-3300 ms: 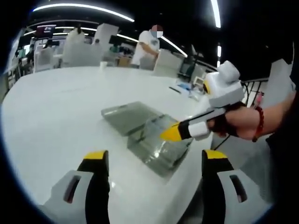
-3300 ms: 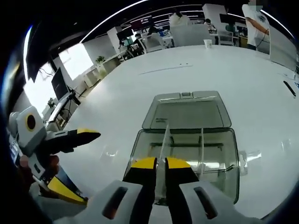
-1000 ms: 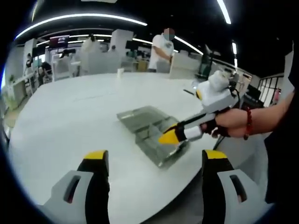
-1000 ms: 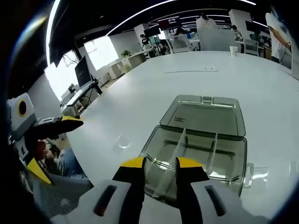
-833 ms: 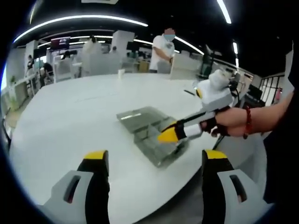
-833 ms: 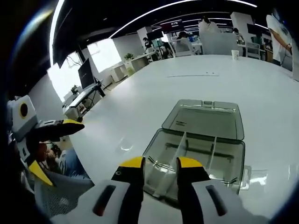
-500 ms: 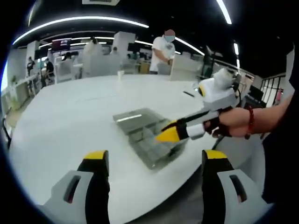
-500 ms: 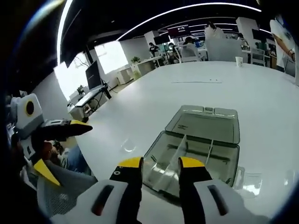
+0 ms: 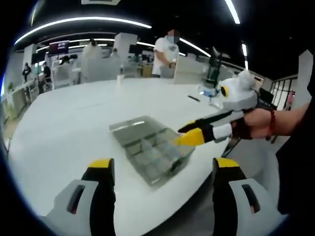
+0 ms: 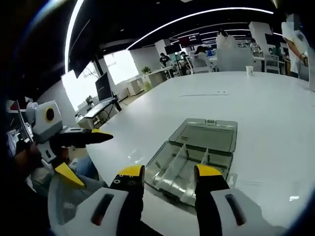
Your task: Insert the divider into the dual guide fixture by aligning both edges with the guide slots and pushing it downward to the bottom, including one-sided entry, uneven engagement, binding, and posture correction.
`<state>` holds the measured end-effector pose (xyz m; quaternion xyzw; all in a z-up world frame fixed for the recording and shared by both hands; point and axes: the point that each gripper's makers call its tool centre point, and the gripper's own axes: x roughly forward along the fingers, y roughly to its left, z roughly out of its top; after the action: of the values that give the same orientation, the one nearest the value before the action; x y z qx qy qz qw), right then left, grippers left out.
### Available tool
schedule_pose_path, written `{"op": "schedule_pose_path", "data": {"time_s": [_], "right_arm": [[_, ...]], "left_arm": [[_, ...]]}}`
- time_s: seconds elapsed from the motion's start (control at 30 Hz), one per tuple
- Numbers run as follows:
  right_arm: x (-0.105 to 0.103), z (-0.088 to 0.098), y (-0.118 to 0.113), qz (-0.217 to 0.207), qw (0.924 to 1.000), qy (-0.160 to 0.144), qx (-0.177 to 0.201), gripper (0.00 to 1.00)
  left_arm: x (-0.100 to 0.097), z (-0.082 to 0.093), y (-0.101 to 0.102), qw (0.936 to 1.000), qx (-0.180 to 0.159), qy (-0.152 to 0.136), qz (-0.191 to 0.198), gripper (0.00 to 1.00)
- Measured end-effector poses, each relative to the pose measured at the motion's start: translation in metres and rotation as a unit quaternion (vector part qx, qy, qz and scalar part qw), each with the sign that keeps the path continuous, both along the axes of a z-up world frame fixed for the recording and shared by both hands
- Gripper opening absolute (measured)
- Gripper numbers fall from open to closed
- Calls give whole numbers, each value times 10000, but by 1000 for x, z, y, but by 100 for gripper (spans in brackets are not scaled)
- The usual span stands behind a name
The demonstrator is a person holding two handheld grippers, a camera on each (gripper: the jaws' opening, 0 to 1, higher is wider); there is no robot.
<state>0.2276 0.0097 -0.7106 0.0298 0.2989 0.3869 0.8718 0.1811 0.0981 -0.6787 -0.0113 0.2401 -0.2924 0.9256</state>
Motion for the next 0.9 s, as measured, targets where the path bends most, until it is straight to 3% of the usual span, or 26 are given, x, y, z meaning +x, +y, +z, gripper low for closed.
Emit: {"op": "schedule_pose_path", "data": {"time_s": [0.4, 0.7, 0.83, 0.9], "right_arm": [[-10, 14, -38, -146, 9999, -68, 3, 44], [-5, 20, -75, -616, 9980, -103, -4, 46], [-4, 18, -85, -742, 9972, 39, 113, 47], [-3, 18, -92, -819, 9966, -8, 52, 47]], "left_arm": [[6, 3, -13, 9998, -111, -65, -145, 83], [12, 1, -28, 9990, -172, -31, -403, 86], [13, 9, -39, 9982, -12, -181, -572, 88], [13, 15, -44, 9975, -140, -300, -629, 90]]}}
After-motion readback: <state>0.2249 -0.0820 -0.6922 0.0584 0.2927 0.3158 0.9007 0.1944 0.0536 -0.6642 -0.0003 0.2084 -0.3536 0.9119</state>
